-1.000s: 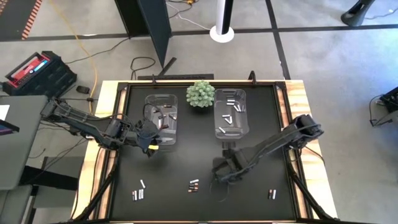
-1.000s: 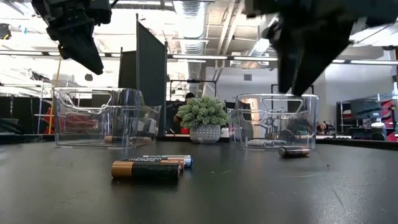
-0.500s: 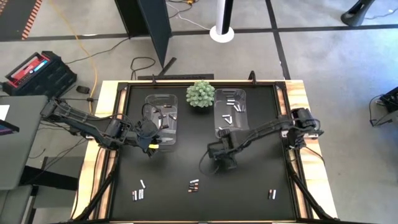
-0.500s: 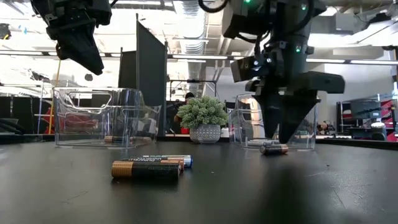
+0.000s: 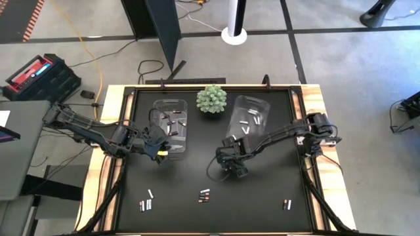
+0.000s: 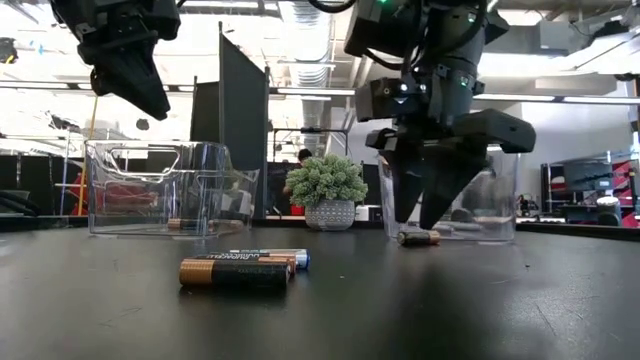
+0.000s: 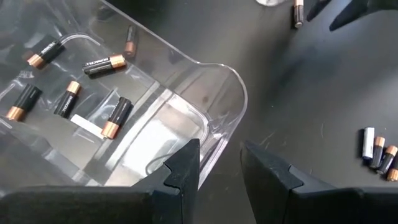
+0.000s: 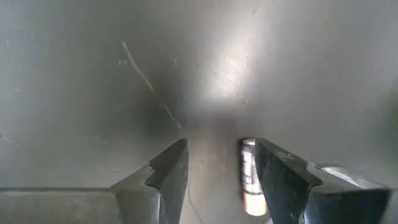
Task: Sort batteries
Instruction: Put the white-blue battery into the right transparent bin
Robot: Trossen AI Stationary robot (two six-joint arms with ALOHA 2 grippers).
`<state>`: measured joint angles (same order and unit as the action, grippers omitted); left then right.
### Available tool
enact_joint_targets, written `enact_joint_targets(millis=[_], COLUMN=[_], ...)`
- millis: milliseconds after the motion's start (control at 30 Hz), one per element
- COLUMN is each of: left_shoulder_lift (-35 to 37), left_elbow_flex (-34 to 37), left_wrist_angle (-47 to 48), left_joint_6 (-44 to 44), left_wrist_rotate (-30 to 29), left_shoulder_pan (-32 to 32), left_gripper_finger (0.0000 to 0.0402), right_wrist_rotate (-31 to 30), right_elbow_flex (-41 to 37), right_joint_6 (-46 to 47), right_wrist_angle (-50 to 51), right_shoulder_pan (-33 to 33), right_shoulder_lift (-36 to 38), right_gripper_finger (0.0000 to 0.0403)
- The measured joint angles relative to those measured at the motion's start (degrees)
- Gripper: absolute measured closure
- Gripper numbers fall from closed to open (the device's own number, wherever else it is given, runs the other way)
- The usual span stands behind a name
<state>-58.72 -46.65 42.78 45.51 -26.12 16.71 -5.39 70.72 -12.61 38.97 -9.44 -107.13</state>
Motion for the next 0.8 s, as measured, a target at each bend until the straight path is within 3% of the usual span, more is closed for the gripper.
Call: enact_joint_targets(millis=[500,800], left_shoulder_lift=[-0.01,-0.02], left_elbow_flex=[0.01,0.0], left_wrist_angle=[-0.02,-0.04], left_joint_6=[0.38,1.18], left_wrist_rotate=[-0.29,-0.29], left_shoulder_pan=[0.0,0.0], left_gripper_finger=[0.029,0.029], right_wrist_rotate=[-3.93,-4.11], right_elbow_flex=[8.27,16.04], right_joint_6=[0.7,11.14], right_wrist_angle=[14.62,22.17], right_shoulder_pan=[0.93,1.84], right_shoulder_lift=[-0.09,-0.07], right_gripper_finger=[0.0202,0.0202])
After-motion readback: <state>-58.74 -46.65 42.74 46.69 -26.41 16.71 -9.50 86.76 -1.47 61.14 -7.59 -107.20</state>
